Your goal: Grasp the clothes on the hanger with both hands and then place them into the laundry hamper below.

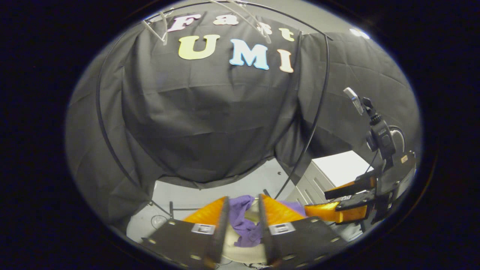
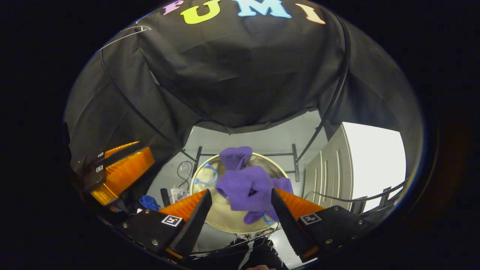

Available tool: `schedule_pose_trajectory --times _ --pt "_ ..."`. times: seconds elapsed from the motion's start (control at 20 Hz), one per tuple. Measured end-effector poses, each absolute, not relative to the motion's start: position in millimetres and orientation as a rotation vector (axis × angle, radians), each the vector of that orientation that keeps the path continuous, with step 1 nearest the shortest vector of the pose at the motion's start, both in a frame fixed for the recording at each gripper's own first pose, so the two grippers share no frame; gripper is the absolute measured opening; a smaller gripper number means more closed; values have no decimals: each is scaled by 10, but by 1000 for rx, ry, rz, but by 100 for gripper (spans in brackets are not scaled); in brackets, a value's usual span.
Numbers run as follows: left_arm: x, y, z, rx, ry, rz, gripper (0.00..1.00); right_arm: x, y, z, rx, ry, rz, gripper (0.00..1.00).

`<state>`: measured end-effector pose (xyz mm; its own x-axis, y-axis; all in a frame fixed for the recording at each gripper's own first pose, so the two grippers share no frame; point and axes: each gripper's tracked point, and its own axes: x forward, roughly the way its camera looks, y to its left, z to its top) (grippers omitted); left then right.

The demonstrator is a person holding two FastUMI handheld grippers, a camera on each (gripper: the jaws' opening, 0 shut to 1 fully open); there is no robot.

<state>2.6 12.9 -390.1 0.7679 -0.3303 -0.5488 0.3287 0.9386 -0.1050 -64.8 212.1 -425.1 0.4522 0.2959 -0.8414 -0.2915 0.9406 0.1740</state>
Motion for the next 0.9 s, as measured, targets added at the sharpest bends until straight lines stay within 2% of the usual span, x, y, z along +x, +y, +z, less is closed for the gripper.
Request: schedule_pose_trajectory --times 0.1,0.4,0.7,0.75,0.9 --pt "-60 230 -3829 16 594 -322 91 -585 2091 -4051 -2 997 350 96" --pt "-264 469 -2889 3 472 -242 92 -234 1788 -2906 10 683 242 96" --pt "-84 439 -1663 -35 278 -226 91 -64 1287 -1513 9 328 97 96" --pt "-45 446 -1432 -37 244 -228 91 -62 1179 -1289 17 271 68 92" --pt "97 609 -797 -25 123 -185 93 -86 914 -718 23 136 10 96"
